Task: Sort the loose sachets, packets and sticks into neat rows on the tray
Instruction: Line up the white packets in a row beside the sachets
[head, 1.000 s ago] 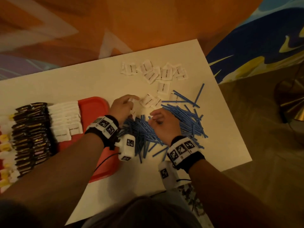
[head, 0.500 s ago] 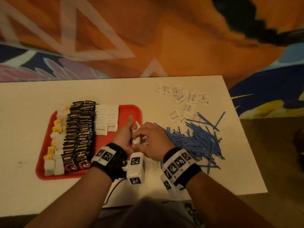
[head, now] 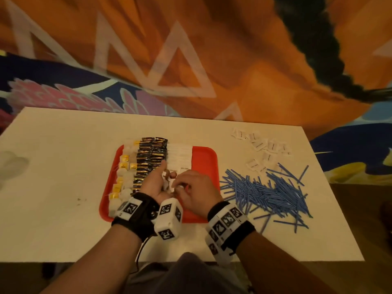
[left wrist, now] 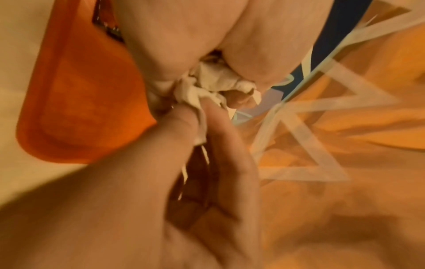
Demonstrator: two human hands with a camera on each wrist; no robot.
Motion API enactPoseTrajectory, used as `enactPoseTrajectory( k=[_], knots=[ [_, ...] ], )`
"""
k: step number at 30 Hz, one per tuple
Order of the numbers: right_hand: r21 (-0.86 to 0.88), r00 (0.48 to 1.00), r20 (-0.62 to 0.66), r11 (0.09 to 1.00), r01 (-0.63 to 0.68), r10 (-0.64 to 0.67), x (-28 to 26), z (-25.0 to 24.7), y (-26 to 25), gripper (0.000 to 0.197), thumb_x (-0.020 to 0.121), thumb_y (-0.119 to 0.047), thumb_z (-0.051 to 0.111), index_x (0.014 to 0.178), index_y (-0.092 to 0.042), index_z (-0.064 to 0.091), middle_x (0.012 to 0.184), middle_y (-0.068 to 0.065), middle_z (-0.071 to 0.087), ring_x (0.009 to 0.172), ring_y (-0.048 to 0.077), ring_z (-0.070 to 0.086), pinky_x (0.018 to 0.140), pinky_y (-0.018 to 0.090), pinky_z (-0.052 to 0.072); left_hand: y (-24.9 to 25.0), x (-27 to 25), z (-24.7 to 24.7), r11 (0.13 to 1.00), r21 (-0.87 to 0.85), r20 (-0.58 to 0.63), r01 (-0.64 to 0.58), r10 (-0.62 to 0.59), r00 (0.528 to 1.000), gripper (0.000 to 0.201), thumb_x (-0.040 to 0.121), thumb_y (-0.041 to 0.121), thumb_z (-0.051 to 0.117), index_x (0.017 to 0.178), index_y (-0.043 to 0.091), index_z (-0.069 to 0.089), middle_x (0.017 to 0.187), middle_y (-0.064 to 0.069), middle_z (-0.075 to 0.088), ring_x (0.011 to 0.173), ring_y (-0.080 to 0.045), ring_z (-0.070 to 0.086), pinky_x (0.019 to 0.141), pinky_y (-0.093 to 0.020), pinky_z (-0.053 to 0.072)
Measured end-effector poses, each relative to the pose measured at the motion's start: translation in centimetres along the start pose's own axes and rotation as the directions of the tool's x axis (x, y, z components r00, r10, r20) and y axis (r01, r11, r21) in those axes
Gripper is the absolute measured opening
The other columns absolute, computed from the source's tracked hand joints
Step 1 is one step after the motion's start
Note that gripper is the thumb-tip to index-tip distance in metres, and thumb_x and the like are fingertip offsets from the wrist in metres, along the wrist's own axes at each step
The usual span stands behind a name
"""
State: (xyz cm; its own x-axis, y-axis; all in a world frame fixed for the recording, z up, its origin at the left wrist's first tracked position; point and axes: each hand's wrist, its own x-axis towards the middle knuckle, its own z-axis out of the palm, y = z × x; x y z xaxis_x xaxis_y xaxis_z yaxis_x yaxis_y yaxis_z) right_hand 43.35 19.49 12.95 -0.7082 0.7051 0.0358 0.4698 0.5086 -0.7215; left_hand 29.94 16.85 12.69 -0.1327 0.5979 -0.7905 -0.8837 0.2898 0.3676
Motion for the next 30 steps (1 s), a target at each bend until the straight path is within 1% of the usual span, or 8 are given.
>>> enactPoseTrajectory(
  k=[2,6,9,12,16,20,25,30],
  knots=[
    [0.163,0.984,-0.063,0.974,-0.154,0.166,0.3,1.1,-1.5,0.015,0.088,-0.009,0.063,0.090,-0.021,0.072,0.095,-0.006,0.069,0.082,-0.001,0.058,0.076,0.009,0.043,1.2,-0.3,-1.7,0.999,-0.007,-0.005,-0.051,0.051,0.999,0.048,0.103,0.043,0.046,0.070,0.008,0.049,0.063,-0.006,0.051,0.056,-0.022,0.055,0.043,-0.031,0.055],
    [0.479,0.888,-0.069,0.796,-0.371,0.455,1.0,3.3,-3.1,0.020,0.088,-0.010,0.068,0.081,-0.029,0.064,0.089,0.001,0.070,0.078,0.012,0.068,0.075,0.032,0.057,3.2,-1.3,-4.8,0.976,0.072,0.027,-0.206,0.205,0.978,0.021,0.104,0.020,0.048,0.097,0.006,0.063,0.073,-0.004,0.061,0.061,-0.010,0.059,0.048,-0.020,0.054],
    [0.641,0.848,-0.051,0.669,-0.377,0.527,1.3,4.0,-4.8,0.015,0.091,-0.006,0.065,0.085,-0.020,0.062,0.085,0.004,0.072,0.068,0.013,0.069,0.065,0.030,0.056,4.0,-2.1,-6.9,0.936,0.191,0.087,-0.296,0.284,0.955,0.016,0.101,0.013,0.054,0.108,0.006,0.067,0.082,-0.002,0.063,0.061,-0.005,0.057,0.051,-0.015,0.051],
    [0.751,0.832,-0.050,0.570,-0.334,0.553,1.4,4.5,-6.4,0.010,0.093,-0.007,0.064,0.087,-0.014,0.062,0.080,0.007,0.071,0.065,0.012,0.067,0.060,0.023,0.051,4.2,-3.4,-8.2,0.798,0.432,0.250,-0.420,0.341,0.906,0.017,0.097,0.019,0.061,0.103,0.006,0.071,0.074,0.003,0.066,0.061,-0.005,0.058,0.056,-0.019,0.047],
    [0.736,0.814,-0.056,0.575,-0.358,0.578,1.2,5.2,-7.0,0.005,0.092,-0.013,0.067,0.089,-0.015,0.063,0.080,0.007,0.074,0.068,0.014,0.069,0.059,0.023,0.052,4.1,-4.4,-8.5,0.624,0.549,0.382,-0.556,0.405,0.831,0.011,0.088,0.013,0.072,0.095,0.004,0.072,0.071,0.004,0.069,0.062,-0.006,0.062,0.055,-0.018,0.046],
    [0.709,0.817,-0.067,0.604,-0.365,0.573,0.6,4.8,-6.9,0.012,0.088,-0.011,0.072,0.087,-0.019,0.063,0.082,0.007,0.073,0.068,0.014,0.070,0.059,0.021,0.052,4.0,-4.0,-8.6,0.656,0.537,0.296,-0.531,0.443,0.846,0.027,0.086,0.021,0.076,0.096,-0.003,0.069,0.075,-0.006,0.062,0.058,-0.012,0.053,0.051,-0.023,0.042],
    [0.717,0.787,-0.145,0.611,-0.334,0.600,0.1,4.0,-6.0,0.013,0.083,-0.012,0.077,0.083,-0.020,0.067,0.072,0.001,0.071,0.060,0.008,0.066,0.059,0.022,0.050,3.0,-4.0,-7.4,0.727,0.501,0.217,-0.470,0.420,0.881,0.015,0.087,0.025,0.075,0.090,0.012,0.067,0.064,0.009,0.066,0.052,-0.007,0.054,0.044,-0.021,0.042],
    [0.760,0.800,-0.133,0.578,-0.296,0.585,0.3,3.3,-4.4,0.011,0.085,-0.016,0.075,0.087,-0.025,0.069,0.086,0.001,0.072,0.078,0.010,0.065,0.063,0.024,0.050,2.3,-3.6,-5.9,0.686,0.542,0.254,-0.485,0.417,0.873,0.017,0.089,0.026,0.073,0.091,0.013,0.063,0.064,0.010,0.064,0.052,-0.006,0.057,0.049,-0.023,0.044]
  ],
)
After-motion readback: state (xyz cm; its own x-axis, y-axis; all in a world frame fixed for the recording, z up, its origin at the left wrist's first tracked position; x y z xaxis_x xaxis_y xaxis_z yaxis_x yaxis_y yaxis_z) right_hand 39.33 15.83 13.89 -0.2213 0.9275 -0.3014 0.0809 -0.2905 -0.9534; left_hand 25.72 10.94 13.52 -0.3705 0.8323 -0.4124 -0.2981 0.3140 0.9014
